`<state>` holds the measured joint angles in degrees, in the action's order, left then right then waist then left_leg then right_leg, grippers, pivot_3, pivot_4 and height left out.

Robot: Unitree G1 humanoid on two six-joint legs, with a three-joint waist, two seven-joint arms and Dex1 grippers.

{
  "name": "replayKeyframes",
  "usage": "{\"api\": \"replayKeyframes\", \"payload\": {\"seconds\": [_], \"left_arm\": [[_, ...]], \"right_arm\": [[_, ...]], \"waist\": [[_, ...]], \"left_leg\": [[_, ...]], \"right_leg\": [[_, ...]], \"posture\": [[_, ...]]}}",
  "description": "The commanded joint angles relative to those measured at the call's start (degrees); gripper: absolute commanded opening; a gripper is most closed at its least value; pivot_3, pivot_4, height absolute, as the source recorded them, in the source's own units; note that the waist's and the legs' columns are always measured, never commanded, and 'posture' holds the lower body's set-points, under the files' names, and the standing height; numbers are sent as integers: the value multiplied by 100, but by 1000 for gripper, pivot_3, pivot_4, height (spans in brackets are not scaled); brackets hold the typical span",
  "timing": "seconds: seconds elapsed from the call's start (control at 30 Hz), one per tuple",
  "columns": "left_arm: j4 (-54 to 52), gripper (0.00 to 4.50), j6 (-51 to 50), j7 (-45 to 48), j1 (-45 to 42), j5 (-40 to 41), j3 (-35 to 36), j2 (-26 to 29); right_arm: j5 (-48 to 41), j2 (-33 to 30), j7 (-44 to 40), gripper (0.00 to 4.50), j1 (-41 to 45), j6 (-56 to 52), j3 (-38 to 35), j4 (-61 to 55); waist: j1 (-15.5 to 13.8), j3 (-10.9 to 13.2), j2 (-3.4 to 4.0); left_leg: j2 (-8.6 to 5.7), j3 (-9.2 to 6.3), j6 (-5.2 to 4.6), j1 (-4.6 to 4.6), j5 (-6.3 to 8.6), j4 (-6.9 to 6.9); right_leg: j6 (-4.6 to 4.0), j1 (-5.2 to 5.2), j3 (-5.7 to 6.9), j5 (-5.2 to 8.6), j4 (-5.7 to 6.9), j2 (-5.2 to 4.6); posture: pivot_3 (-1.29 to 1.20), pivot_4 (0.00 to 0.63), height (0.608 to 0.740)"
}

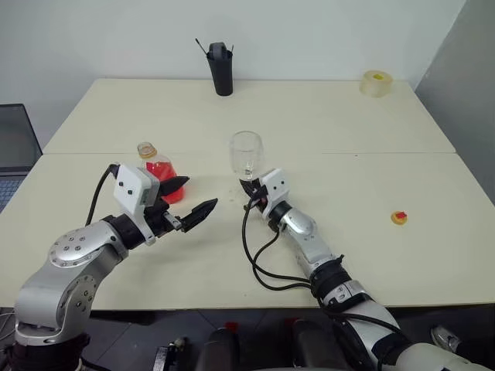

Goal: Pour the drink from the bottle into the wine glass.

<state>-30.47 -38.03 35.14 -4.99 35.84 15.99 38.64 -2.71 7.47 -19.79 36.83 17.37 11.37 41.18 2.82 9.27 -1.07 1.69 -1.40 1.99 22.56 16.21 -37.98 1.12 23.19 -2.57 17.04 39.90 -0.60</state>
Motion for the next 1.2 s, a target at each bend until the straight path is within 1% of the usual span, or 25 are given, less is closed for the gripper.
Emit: {"api": "replayKeyframes", "payload": {"seconds": [0.03, 0.2, 0.27, 0.3, 0.47, 0.6, 0.63, 0.7, 0.77, 0.87, 1.0, 1.1, 1.2], "left_arm": [[2, 4500, 154, 71, -75, -49, 30, 81], [50, 4500, 181, 84, -98, -94, -12, 44], [54, 4500, 197, 93, -71, -107, -28, 41], [57, 4500, 203, 95, -67, -106, -33, 43], [155, 4500, 235, 113, -113, -125, -36, 62], [238, 4500, 267, 132, -35, -133, 22, 40], [260, 4500, 284, 138, 5, -136, 46, 29], [324, 4500, 336, 153, 111, -162, 101, 17], [366, 4500, 433, 208, 242, -275, 77, 78], [352, 4500, 459, 92, 328, -281, 170, -7], [263, 4500, 800, -244, 653, -324, 535, -378], [376, 4500, 1120, -525, 887, -586, 652, -658], [766, 4500, 1583, -720, 1002, -990, 647, -846]], "right_arm": [[109, 169, -133, 288, -211, -282, 129, 162], [299, 123, -58, 288, -145, -421, 181, 154], [346, 110, -68, 1024, -140, -452, 202, 133], [372, 101, -73, 1230, -144, -453, 221, 103], [363, 82, -32, 2955, -95, -611, 99, -45], [330, -62, -132, 4377, -229, -940, 95, -661], [346, -142, -196, 4446, -309, -1053, 129, -913], [320, -358, -375, 4446, -498, -1429, 157, -1542], [258, -704, -680, 4446, -700, -2028, 185, -2254], [59, -1352, -1249, 4446, -1055, -3107, 224, -3407], [-345, -2405, -1861, 4446, -1488, -4378, 51, -4953], [-682, -3321, -2451, 4446, -1454, -5063, -148, -5745], [-1339, -4065, -2922, 4446, -1020, -5935, -621, -6307]], "waist": [[10, 0, 0], [30, -1, -1], [36, -4, -4], [37, -3, -3], [40, -2, -3], [39, -1, -2], [38, -1, -2], [33, -1, -1], [26, 0, -1], [1, 1, -2], [-39, 2, -1], [-45, 4, 2], [-57, 6, 4]], "left_leg": [[0, -1, 0, -1, 0, 1], [1, -1, 0, -1, 0, 1], [1, -1, 0, -2, 0, 2], [2, -1, 0, -3, 0, 3], [2, -2, 0, 2, 0, 4], [1, -4, 1, 3, 0, 4], [1, -5, 0, 5, 0, 4], [0, -6, 0, 9, 0, 4], [-1, -6, 0, 10, 0, 3], [-2, -11, 0, 16, 0, 2], [-3, -13, -1, 19, 1, 1], [-3, -11, -2, 18, 1, 1], [-7, -12, -2, 17, 1, 1]], "right_leg": [[0, 0, 1, 0, 0, 0], [-2, 0, 1, 1, 1, 1], [-2, 0, 1, 1, 1, 1], [-3, 0, 1, 2, 1, 1], [-5, 3, 1, 3, -1, 1], [-5, 3, 2, 3, 0, 1], [-5, 3, 2, 3, 0, 0], [-4, 5, 3, 3, -2, -1], [-4, 5, 3, 3, -3, -3], [-4, 6, 4, 3, -6, -4], [-4, 5, 4, 3, -12, -7], [-3, 5, 5, 3, -14, -6], [-3, 3, 8, 3, -16, -4]], "posture": [[0, 150, 740], [0, 150, 740], [0, 150, 740], [0, 150, 740], [0, 150, 740], [0, 150, 740], [0, 150, 740], [0, 150, 740], [0, 150, 740], [0, 150, 740], [0, 150, 740], [0, 150, 740], [0, 150, 740]]}}
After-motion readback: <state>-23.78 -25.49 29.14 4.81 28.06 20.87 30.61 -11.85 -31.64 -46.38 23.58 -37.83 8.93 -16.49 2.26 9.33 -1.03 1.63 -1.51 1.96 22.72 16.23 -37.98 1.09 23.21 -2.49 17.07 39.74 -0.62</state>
